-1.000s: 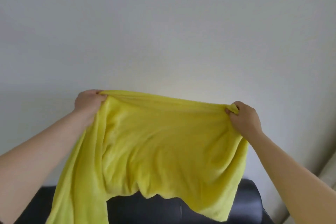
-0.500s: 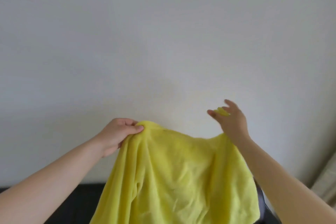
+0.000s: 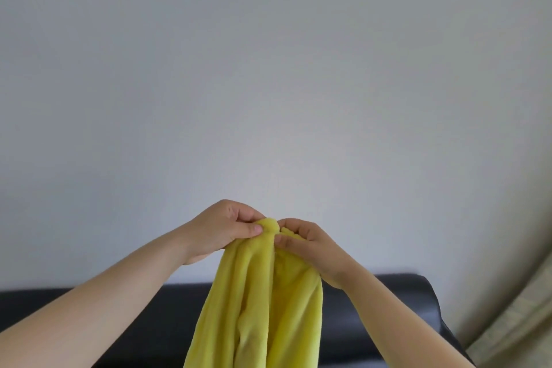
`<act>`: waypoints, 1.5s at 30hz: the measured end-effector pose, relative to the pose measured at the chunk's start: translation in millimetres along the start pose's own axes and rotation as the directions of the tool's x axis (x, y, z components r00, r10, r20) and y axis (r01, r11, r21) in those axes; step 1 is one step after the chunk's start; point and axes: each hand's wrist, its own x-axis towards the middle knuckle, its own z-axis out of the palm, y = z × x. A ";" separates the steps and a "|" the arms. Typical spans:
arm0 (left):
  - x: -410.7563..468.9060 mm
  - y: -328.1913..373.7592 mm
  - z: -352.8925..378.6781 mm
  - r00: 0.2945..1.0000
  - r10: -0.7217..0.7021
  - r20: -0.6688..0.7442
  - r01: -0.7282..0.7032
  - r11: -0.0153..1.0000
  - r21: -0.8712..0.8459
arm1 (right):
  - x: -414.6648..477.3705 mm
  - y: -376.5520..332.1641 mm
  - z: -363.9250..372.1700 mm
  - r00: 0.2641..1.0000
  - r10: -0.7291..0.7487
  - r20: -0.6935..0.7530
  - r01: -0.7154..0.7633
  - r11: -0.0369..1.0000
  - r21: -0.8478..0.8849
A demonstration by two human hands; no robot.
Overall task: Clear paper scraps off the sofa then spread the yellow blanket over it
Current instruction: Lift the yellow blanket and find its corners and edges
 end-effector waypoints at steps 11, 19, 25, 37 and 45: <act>-29.9 -47.6 8.4 0.978 0.012 -0.210 0.000 0.998 0.059 | 10.4 -30.4 3.7 0.992 -0.120 -0.037 0.063 0.728 -0.682; -38.6 -100.0 36.9 0.850 0.162 -0.502 -0.093 0.983 0.160 | 7.9 -64.6 -0.9 0.981 -0.195 -0.004 0.088 0.458 -0.884; -28.8 -102.5 39.6 0.713 0.547 -0.438 -0.229 0.773 0.592 | 9.5 -82.1 -6.4 0.966 -0.257 -0.035 0.070 0.387 -0.919; -20.0 -68.4 46.2 0.894 0.209 -0.397 -0.263 0.961 -0.089 | 2.1 -96.5 -0.3 0.959 -0.283 0.005 0.113 0.365 -0.924; -20.9 -59.0 56.7 0.908 0.247 -0.339 -0.305 0.944 -0.127 | 0.3 -92.2 4.5 0.964 -0.265 0.001 0.108 0.390 -0.915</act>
